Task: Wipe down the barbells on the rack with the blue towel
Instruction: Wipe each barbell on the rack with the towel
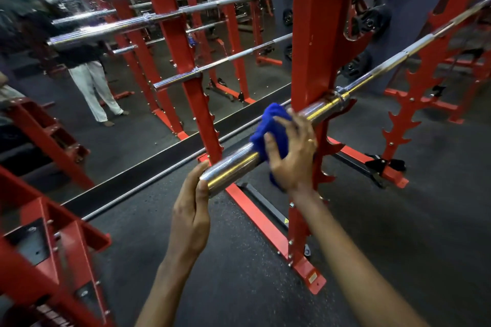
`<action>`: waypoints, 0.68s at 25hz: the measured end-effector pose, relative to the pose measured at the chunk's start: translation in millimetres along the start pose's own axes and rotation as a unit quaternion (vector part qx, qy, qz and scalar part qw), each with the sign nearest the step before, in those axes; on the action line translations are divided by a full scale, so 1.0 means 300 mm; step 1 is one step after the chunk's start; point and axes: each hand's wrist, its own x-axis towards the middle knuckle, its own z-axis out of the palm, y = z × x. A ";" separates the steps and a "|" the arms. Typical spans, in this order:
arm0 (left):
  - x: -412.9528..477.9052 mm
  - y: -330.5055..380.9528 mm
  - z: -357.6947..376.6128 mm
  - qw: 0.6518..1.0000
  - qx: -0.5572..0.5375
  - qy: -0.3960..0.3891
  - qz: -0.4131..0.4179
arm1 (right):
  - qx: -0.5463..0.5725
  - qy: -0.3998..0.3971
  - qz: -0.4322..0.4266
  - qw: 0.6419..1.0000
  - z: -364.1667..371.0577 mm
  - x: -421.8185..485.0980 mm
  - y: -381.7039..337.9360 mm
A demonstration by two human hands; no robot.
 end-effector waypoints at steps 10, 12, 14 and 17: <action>-0.011 -0.023 -0.058 1.000 -0.003 -0.029 -0.007 | 0.033 0.021 -0.111 0.993 0.046 -0.047 0.010; -0.010 -0.020 -0.055 0.999 -0.004 -0.035 -0.010 | 0.033 0.056 -0.028 0.997 0.056 -0.011 -0.006; -0.005 -0.021 -0.052 0.999 -0.016 -0.032 -0.009 | 0.010 0.053 -0.031 0.998 0.084 -0.060 -0.088; 0.008 -0.029 -0.060 0.998 -0.042 -0.052 -0.002 | 0.004 0.022 -0.145 0.989 0.117 -0.203 -0.177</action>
